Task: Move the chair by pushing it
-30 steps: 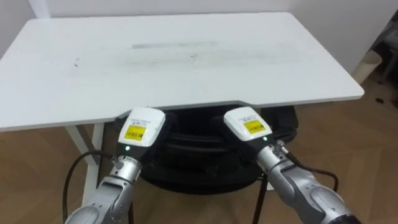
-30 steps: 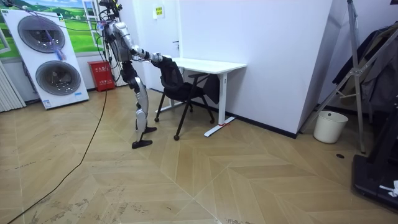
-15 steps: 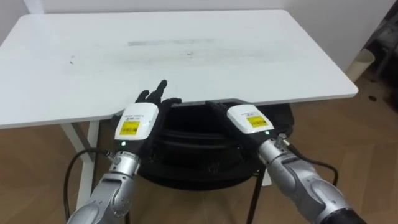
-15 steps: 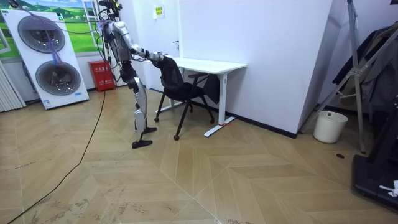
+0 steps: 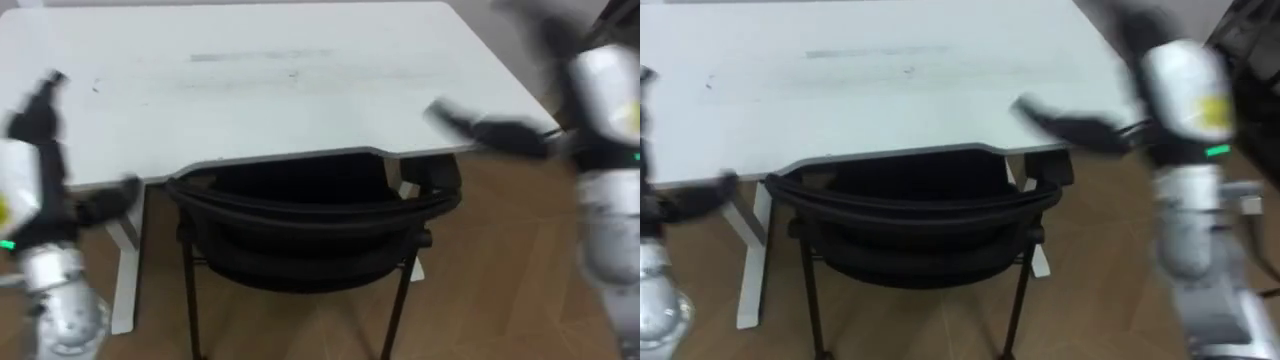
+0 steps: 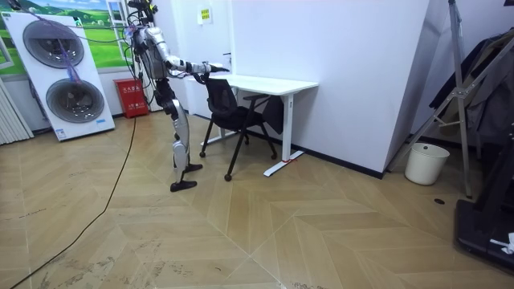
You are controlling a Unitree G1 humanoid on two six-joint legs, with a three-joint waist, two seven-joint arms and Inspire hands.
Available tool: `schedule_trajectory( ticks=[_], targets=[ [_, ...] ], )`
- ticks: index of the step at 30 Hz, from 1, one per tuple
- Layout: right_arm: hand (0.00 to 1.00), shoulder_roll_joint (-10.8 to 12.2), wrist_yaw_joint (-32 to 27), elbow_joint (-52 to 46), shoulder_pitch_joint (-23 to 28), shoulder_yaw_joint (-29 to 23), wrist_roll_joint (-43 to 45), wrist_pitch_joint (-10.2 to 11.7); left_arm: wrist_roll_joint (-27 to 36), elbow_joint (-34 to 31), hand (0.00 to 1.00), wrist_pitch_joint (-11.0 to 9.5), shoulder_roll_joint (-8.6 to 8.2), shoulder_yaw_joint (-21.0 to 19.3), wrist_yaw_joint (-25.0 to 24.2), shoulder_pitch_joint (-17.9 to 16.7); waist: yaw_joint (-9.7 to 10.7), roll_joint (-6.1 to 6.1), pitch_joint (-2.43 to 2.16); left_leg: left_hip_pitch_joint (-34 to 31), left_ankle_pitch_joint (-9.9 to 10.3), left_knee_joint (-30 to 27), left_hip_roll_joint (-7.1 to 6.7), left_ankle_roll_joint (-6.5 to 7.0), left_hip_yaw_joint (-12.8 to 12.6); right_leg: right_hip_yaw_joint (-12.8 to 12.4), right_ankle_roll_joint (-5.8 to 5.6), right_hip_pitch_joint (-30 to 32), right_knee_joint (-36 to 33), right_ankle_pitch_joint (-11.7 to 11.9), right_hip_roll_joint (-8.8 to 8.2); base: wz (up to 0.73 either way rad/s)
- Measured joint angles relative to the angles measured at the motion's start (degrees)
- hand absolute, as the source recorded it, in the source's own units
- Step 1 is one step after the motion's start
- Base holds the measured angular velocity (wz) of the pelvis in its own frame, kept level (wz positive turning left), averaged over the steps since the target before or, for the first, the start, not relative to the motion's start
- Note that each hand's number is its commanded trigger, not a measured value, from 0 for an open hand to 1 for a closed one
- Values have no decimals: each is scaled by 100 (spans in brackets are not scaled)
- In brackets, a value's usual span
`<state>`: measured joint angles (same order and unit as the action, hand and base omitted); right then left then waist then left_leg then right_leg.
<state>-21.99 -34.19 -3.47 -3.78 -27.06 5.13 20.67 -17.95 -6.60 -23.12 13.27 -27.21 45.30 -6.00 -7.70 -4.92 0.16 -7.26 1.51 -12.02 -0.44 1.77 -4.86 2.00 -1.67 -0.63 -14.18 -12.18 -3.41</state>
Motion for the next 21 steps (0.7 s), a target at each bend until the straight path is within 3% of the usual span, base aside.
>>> schedule_trajectory(
  ticks=[1,2,3,4,5,6,7,8,10,11,13,14,16,21],
  targets=[
    [0,-5,-320,-239,315,-558,-1149,173,547,-238,0,-205,32,-423,445,-202,46,74,-60,84,58,18,-25,26,-33,3,-78,-128,117,30,-43,-10],
    [0,8,-459,-256,504,-772,-1681,295,821,-254,0,-281,49,-583,621,-381,60,114,-78,175,92,43,-37,37,-81,-24,-102,-219,174,36,-65,-11],
    [0,137,-603,-198,940,-1076,-2682,378,1364,-204,0,-298,30,-756,858,-739,144,159,-79,297,176,21,-96,53,-108,-33,-126,-386,249,25,-106,-11],
    [0,328,-616,0,1471,-1287,-3594,359,1818,-15,0,-187,-96,-800,975,-1077,233,231,-109,368,226,23,-132,65,-114,-23,-150,-456,248,-25,-146,-3],
    [0,477,-602,194,1754,-1340,-4007,332,2045,134,0,-116,-193,-806,1021,-1215,272,237,-102,377,235,29,-140,71,-115,-20,-147,-464,247,-31,-158,0],
    [0,763,-581,712,2176,-1377,-4791,129,2573,548,0,68,-351,-765,1044,-1418,326,280,-81,390,247,39,-141,65,-135,-42,-130,-462,239,-27,-164,-3],
    [0,1029,-570,1310,2449,-1332,-5478,-94,3060,1146,0,205,-412,-635,1042,-1564,396,313,-91,393,250,61,-141,59,-137,-40,-115,-451,230,-41,-169,-5],
    [0,1164,-566,1606,2566,-1299,-5809,-172,3316,1430,0,274,-436,-555,1009,-1636,437,343,-95,397,251,73,-140,57,-138,-40,-107,-447,228,-49,-172,0],
    [0,1579,-455,3089,2860,-1228,-6577,-329,3877,2522,0,324,-604,-342,836,-1907,584,382,-97,436,283,92,-130,22,-129,-42,-96,-446,162,-153,-184,0],
    [0,1635,-399,3515,2889,-1226,-6688,-345,3899,2869,0,324,-624,-302,759,-1961,614,381,-98,454,298,96,-127,15,-136,-50,-74,-446,136,-170,-187,-8],
    [0,1743,-106,5059,2977,-1179,-6904,-452,3940,4224,0,337,-698,-139,334,-2182,728,369,-106,481,360,101,-129,-21,-166,-79,-56,-460,123,-221,-185,-7],
    [0,1754,-8,5382,3018,-1117,-6903,-462,3973,4507,0,357,-731,-89,222,-2238,760,359,-112,478,368,105,-128,-26,-163,-75,-45,-461,129,-220,-188,0],
    [0,1755,330,6546,3004,-972,-6782,-591,3982,5623,0,595,-785,69,-278,-2276,791,337,-123,464,407,97,-134,-35,-151,-43,-24,-473,136,-242,-253,5],
    [0,1736,947,7935,2520,-395,-6169,-1090,3973,7093,0,1174,-792,298,-1143,-2145,791,223,-118,499,506,24,-151,-15,-146,-37,-35,-573,193,-258,-229,2]
  ],
)
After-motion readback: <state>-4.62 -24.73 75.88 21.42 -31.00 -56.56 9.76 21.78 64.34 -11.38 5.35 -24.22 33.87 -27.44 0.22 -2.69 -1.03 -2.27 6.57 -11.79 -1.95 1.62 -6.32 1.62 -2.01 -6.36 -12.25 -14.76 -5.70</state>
